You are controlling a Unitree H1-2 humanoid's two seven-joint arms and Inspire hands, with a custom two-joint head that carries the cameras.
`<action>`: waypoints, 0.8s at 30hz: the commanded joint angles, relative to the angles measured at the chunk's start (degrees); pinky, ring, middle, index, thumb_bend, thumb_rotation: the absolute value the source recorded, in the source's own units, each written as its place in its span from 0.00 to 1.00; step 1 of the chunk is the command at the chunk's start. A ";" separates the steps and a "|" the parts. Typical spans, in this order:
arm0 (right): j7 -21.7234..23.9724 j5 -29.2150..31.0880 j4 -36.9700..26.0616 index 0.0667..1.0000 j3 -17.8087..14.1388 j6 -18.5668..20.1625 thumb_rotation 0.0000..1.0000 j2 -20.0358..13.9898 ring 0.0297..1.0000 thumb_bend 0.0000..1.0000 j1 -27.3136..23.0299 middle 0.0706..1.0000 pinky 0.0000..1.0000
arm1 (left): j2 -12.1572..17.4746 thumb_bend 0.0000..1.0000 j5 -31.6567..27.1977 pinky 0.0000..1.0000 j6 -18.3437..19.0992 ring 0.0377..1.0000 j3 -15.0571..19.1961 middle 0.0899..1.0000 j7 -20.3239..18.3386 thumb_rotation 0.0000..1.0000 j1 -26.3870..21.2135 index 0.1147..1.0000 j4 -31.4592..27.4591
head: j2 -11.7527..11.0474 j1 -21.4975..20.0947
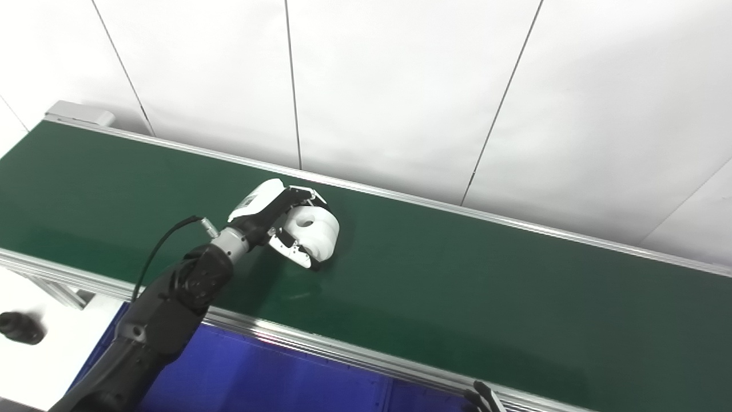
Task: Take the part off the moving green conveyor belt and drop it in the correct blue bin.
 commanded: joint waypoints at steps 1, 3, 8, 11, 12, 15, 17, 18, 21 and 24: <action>-0.01 -1.25 -2.98 0.91 -0.27 -3.21 0.58 0.39 0.83 0.62 1.24 0.86 0.78 | 2.23 0.50 -4.48 0.42 -4.05 0.38 2.18 0.44 0.15 0.00 1.40 0.48 -5.65 | 1.10 -1.87; 0.91 -1.05 -4.28 0.91 -0.36 -3.21 0.57 0.63 0.84 0.61 1.73 0.87 0.79 | 2.94 0.50 -7.47 0.41 -6.17 0.38 3.34 0.45 -0.73 0.00 3.88 0.48 -9.21 | 2.86 -5.87; 2.11 -2.14 -6.16 0.90 -1.40 -3.21 0.55 1.91 0.82 0.65 3.10 0.86 0.75 | 3.93 0.50 -13.92 0.45 -10.51 0.41 5.37 0.45 -2.37 0.00 9.19 0.46 -14.78 | 5.63 -11.52; 2.45 -3.44 -7.09 0.89 -2.03 -3.21 0.54 2.77 0.80 0.66 3.64 0.85 0.74 | 4.35 0.50 -17.39 0.46 -11.54 0.41 6.39 0.45 -3.50 0.00 13.46 0.45 -18.98 | 8.06 -15.08; 2.73 -3.78 -7.40 0.89 -2.27 -3.21 0.53 3.04 0.80 0.67 3.86 0.85 0.74 | 4.41 0.50 -18.59 0.46 -11.33 0.41 6.68 0.45 -4.04 0.00 14.83 0.46 -20.27 | 8.33 -15.66; 4.08 -4.21 -8.18 0.90 -3.27 -3.18 0.55 3.85 0.81 0.68 4.62 0.86 0.77 | 4.23 0.50 -20.26 0.45 -10.13 0.40 7.34 0.46 -5.03 0.00 18.22 0.46 -22.19 | 10.42 -17.55; 4.97 -4.25 -8.64 0.90 -4.33 -3.19 0.55 4.85 0.82 0.70 5.20 0.86 0.78 | 4.07 0.50 -21.02 0.45 -11.48 0.41 7.36 0.45 -5.68 0.00 20.21 0.46 -21.59 | 11.76 -18.76; 5.62 -4.28 -8.95 0.90 -4.90 -3.19 0.56 5.29 0.83 0.71 5.44 0.86 0.79 | 3.95 0.50 -21.26 0.45 -12.12 0.41 7.28 0.45 -5.99 0.00 21.40 0.46 -21.36 | 12.81 -19.57; 7.56 -3.96 -9.75 0.90 -6.31 -3.18 0.57 6.19 0.84 0.72 6.01 0.86 0.81 | 3.41 0.50 -21.50 0.45 -12.69 0.41 7.20 0.45 -6.38 0.00 23.72 0.45 -21.51 | 13.88 -20.08; 9.40 -4.09 -10.44 0.90 -7.95 -3.14 0.58 6.95 0.83 0.73 6.46 0.86 0.81 | 2.76 0.50 -21.00 0.45 -12.02 0.41 6.31 0.45 -6.82 0.00 26.85 0.45 -22.41 | 15.24 -20.40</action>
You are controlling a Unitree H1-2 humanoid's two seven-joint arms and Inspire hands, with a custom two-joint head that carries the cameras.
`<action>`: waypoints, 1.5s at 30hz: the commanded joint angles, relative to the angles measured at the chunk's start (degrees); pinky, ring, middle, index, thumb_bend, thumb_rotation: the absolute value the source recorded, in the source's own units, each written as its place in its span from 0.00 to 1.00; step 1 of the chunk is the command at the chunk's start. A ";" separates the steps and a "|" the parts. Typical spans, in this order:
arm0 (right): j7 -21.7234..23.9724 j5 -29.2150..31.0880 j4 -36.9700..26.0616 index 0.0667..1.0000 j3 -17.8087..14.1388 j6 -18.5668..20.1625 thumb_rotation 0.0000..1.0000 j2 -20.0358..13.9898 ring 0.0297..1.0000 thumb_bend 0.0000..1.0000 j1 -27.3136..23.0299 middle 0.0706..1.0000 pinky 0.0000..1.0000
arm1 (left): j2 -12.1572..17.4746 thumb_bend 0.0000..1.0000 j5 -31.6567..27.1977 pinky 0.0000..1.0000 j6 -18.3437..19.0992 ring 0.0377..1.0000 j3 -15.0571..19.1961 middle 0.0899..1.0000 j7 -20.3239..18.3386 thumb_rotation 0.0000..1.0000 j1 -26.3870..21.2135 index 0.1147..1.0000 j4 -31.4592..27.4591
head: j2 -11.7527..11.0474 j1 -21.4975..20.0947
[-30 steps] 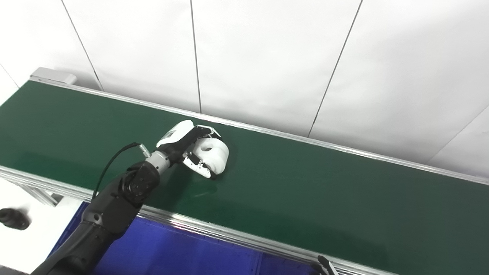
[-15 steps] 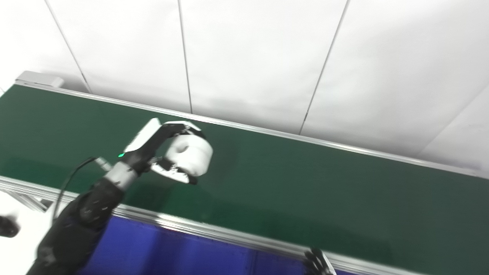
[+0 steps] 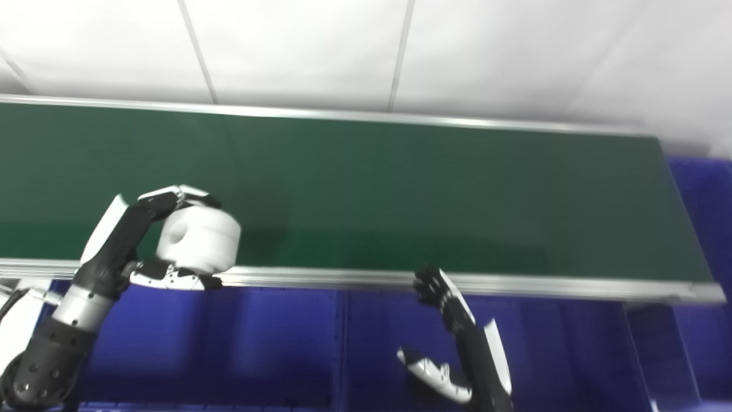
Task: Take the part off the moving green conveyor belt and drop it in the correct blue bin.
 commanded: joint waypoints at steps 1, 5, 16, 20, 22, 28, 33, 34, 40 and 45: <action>1.67 -0.02 -2.69 0.90 -1.13 -3.09 0.58 0.83 0.83 0.73 1.06 0.86 0.81 | 0.02 0.50 -0.25 0.45 -1.56 0.42 -0.31 0.45 -0.65 0.00 1.40 0.45 -2.20 | 0.20 0.10; 4.19 0.55 -3.64 0.90 -3.10 -2.75 0.59 1.81 0.83 0.73 2.10 0.86 0.81 | -0.51 0.50 -0.37 0.46 -1.35 0.41 -2.07 0.44 -2.01 0.00 4.11 0.46 -3.35 | 0.98 0.49; 8.47 0.03 -4.56 0.89 -6.79 -2.97 0.61 4.17 0.82 0.72 4.36 0.86 0.80 | -2.31 0.50 6.00 0.48 -0.30 0.42 -8.42 0.45 -4.79 0.00 7.61 0.44 -5.80 | 0.98 0.26; 9.52 -0.40 -4.85 0.89 -7.92 -2.78 0.62 4.58 0.82 0.73 4.98 0.86 0.79 | -2.93 0.50 12.31 0.50 2.69 0.43 -10.87 0.46 -5.40 0.00 7.94 0.43 -7.19 | 0.89 0.88; 10.22 -0.14 -4.95 0.90 -8.29 -2.84 0.62 4.56 0.83 0.72 5.09 0.86 0.80 | -3.48 0.50 14.55 0.51 4.59 0.43 -11.70 0.46 -5.50 0.00 7.88 0.43 -7.63 | 0.77 1.27; 11.16 1.09 -4.88 0.89 -8.86 -3.05 0.60 4.53 0.82 0.71 5.26 0.86 0.79 | -5.00 0.50 21.96 0.48 7.06 0.41 -13.22 0.47 -4.48 0.00 7.97 0.43 -7.23 | 0.59 2.01; 11.55 0.65 -4.80 0.89 -9.49 -3.05 0.61 5.29 0.82 0.72 5.43 0.86 0.80 | -4.22 0.50 26.30 0.49 8.73 0.42 -14.73 0.47 -5.89 0.00 7.62 0.43 -7.98 | 0.43 2.91; 11.61 0.57 -4.80 0.89 -9.53 -3.02 0.61 5.36 0.82 0.71 5.43 0.86 0.80 | -4.04 0.51 26.98 0.50 9.29 0.50 -15.00 0.47 -6.20 0.00 7.63 0.42 -8.41 | 0.44 2.91; 12.33 1.09 -5.02 0.88 -9.97 -2.94 0.61 6.04 0.82 0.73 5.55 0.85 0.79 | -3.09 0.56 41.83 0.58 14.46 0.67 -16.30 0.69 -6.22 0.26 8.49 0.56 -12.94 | 0.65 2.99; 12.80 0.86 -4.90 0.88 -10.29 -2.99 0.61 6.26 0.82 0.72 5.60 0.85 0.80 | -3.40 0.75 50.37 0.81 19.26 0.78 -16.57 0.78 -7.98 0.69 9.82 0.75 -15.93 | 0.49 2.82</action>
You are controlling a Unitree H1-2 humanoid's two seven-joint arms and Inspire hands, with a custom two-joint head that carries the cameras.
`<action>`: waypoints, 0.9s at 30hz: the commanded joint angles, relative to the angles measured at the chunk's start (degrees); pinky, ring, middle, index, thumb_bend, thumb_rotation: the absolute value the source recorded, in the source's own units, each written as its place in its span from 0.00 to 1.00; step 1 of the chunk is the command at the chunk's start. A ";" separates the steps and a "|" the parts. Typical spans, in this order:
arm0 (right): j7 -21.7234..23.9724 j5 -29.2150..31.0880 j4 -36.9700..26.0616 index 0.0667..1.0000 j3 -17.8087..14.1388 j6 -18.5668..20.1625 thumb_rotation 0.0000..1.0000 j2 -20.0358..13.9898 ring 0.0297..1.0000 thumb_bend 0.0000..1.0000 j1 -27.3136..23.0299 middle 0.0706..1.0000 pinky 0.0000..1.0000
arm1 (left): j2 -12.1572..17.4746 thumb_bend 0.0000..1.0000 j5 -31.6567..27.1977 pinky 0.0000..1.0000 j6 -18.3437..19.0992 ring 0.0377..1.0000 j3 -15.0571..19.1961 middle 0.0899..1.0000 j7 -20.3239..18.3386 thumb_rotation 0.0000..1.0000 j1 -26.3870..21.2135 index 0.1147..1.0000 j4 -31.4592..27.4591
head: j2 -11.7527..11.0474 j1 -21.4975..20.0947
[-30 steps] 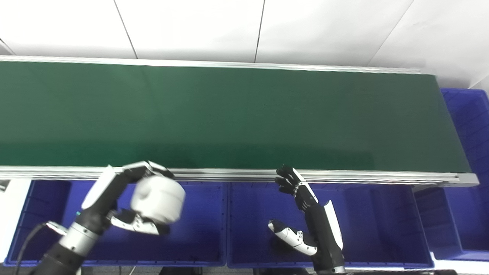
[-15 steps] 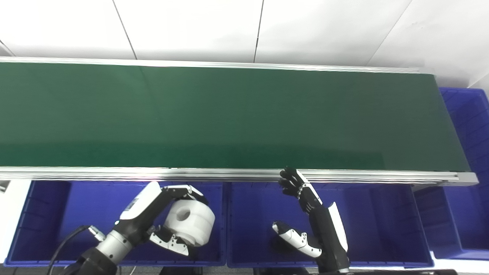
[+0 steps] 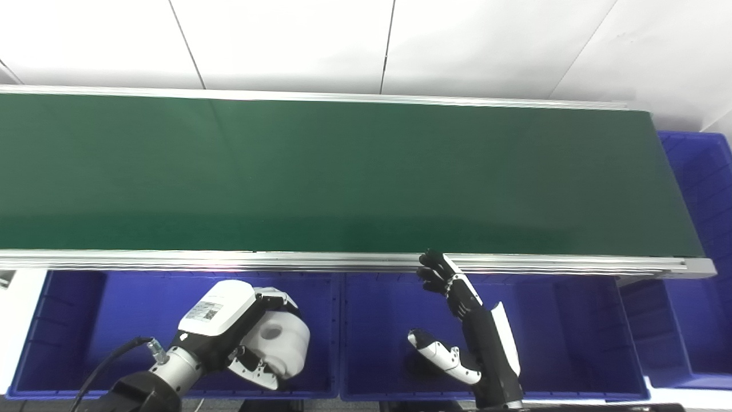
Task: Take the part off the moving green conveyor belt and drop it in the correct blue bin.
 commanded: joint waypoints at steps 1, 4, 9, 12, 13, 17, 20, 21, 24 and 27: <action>0.67 0.22 -1.83 0.88 -0.03 -3.00 0.61 0.40 0.82 0.72 0.72 0.85 0.80 | 0.00 0.77 3.09 0.83 2.29 0.80 -0.01 0.80 -0.28 0.71 1.38 0.76 -2.78 | 0.10 -0.07; 0.50 0.08 -1.72 0.88 0.07 -3.09 0.60 0.33 0.83 0.71 0.63 0.85 0.80 | -0.60 0.82 4.68 0.87 3.49 0.83 0.30 0.84 0.92 0.75 2.64 0.80 -3.66 | -0.08 -0.07; 0.96 -0.34 -2.07 0.88 -0.11 -3.00 0.60 0.41 0.83 0.70 0.89 0.86 0.80 | -1.11 0.82 2.50 0.90 2.38 0.88 1.36 0.89 3.91 0.75 4.48 0.85 -3.62 | -0.09 -0.57; 1.37 -0.27 -2.07 0.88 -0.20 -2.80 0.61 0.43 0.83 0.71 0.95 0.86 0.80 | -1.85 0.81 -4.08 0.88 0.28 0.87 2.46 0.89 5.96 0.70 5.43 0.86 -3.14 | -0.10 -0.78; 1.56 -0.30 -2.08 0.88 -0.29 -2.71 0.61 0.46 0.83 0.71 0.99 0.86 0.79 | -2.11 0.79 -7.64 0.86 -0.57 0.86 2.89 0.88 6.51 0.67 5.76 0.85 -2.88 | -0.18 -0.92; 2.46 -0.38 -1.91 0.89 -0.39 -2.25 0.59 0.41 0.83 0.70 1.09 0.87 0.79 | -2.45 0.76 -25.59 0.76 -4.87 0.83 4.36 0.86 6.33 0.63 6.80 0.84 -1.24 | -0.49 -1.18; 3.78 -1.40 -1.85 0.91 -0.31 -0.87 0.58 -0.14 0.84 0.70 0.90 0.88 0.78 | -2.22 0.73 -33.09 0.77 -8.46 0.84 4.32 0.88 6.07 0.63 7.14 0.86 0.27 | -0.84 -1.79; 4.11 -2.14 -1.92 0.91 -0.41 -0.51 0.59 -0.24 0.84 0.70 0.87 0.89 0.78 | -2.16 0.73 -34.67 0.78 -9.66 0.85 4.27 0.88 6.02 0.63 7.11 0.87 0.86 | -0.84 -1.79; 5.53 -4.17 -2.97 0.94 -0.59 2.31 0.58 -0.26 0.87 0.70 1.21 0.91 0.81 | -2.61 0.74 -42.95 0.84 -15.31 0.89 4.18 0.91 5.61 0.64 6.68 0.90 4.76 | -1.10 -2.76; 6.51 -4.49 -3.50 0.96 -0.74 3.74 0.54 -0.23 0.88 0.71 1.57 0.93 0.83 | -3.36 0.78 -47.03 0.85 -19.23 0.89 4.24 0.92 5.74 0.62 6.25 0.93 7.93 | -1.29 -3.43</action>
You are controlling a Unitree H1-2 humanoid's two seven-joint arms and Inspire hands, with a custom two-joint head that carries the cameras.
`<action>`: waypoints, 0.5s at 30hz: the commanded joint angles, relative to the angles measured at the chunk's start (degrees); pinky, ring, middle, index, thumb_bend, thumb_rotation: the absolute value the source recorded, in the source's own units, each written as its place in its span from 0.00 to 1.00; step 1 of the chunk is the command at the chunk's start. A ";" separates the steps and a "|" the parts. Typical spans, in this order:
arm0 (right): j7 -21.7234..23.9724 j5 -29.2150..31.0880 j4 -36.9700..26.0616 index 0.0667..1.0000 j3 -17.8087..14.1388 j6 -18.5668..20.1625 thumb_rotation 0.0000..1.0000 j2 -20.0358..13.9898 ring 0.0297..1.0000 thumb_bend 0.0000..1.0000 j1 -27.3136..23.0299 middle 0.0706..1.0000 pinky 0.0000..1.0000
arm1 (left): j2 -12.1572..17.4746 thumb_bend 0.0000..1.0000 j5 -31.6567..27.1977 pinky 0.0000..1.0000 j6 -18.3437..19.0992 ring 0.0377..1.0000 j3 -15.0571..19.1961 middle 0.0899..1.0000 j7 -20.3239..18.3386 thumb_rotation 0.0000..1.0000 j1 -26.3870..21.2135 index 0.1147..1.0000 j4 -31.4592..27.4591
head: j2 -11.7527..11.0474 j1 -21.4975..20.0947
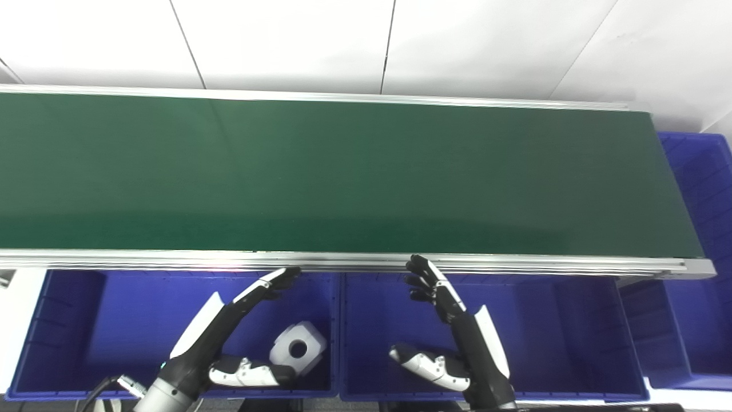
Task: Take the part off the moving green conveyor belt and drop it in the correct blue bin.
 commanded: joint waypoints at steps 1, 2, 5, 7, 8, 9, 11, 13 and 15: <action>0.88 -0.08 -2.35 0.96 -0.14 0.60 0.53 -0.02 0.89 0.71 0.89 0.93 0.83 | -0.96 0.79 -3.32 0.85 -4.62 0.89 0.19 0.92 0.88 0.61 -0.20 0.93 0.52 | -0.37 -0.39; 1.03 -0.13 -2.27 0.97 -0.24 0.48 0.52 -0.01 0.89 0.71 0.90 0.94 0.84 | -1.20 0.81 -3.82 0.85 -4.97 0.90 0.22 0.93 0.95 0.60 -0.22 0.94 0.96 | -0.37 -0.39; 1.24 -0.26 -2.00 0.98 -0.59 0.15 0.51 0.05 0.89 0.71 1.02 0.94 0.83 | -1.99 0.82 -6.19 0.87 -5.09 0.91 0.41 0.94 0.54 0.59 -0.24 0.95 2.08 | -0.68 -0.66; 1.46 -0.30 -2.19 0.99 -0.73 0.49 0.52 -0.03 0.90 0.71 1.25 0.95 0.84 | -2.54 0.82 -7.13 0.88 -5.08 0.91 0.65 0.94 0.41 0.57 -0.09 0.94 2.50 | -0.86 -0.75; 1.48 -0.36 -2.09 0.99 -0.83 0.50 0.52 -0.05 0.90 0.71 1.35 0.95 0.84 | -2.69 0.82 -7.94 0.88 -5.06 0.91 0.69 0.94 -0.01 0.56 -0.07 0.94 2.80 | -0.93 -0.81; 1.51 -0.40 -1.97 1.00 -0.93 0.40 0.53 -0.04 0.90 0.70 1.43 0.95 0.84 | -2.77 0.82 -8.46 0.88 -5.04 0.91 0.71 0.94 -0.37 0.56 -0.04 0.94 2.98 | -0.97 -0.90; 1.64 -0.36 -1.83 1.00 -1.13 0.42 0.54 0.10 0.90 0.70 1.56 0.95 0.85 | -2.91 0.81 -8.54 0.87 -5.05 0.91 0.90 0.94 -0.57 0.56 -0.03 0.94 3.29 | -1.15 -1.11; 1.74 -0.37 -1.76 1.00 -1.27 0.52 0.53 0.25 0.90 0.70 1.62 0.95 0.86 | -3.15 0.81 -8.45 0.86 -5.08 0.91 1.19 0.94 -0.63 0.56 0.00 0.93 3.45 | -1.22 -1.44; 1.77 -0.38 -1.59 1.00 -1.36 0.47 0.53 0.37 0.90 0.70 1.67 0.96 0.86 | -3.31 0.82 -8.13 0.86 -5.10 0.90 1.42 0.93 -0.58 0.58 0.05 0.93 3.60 | -1.66 -1.78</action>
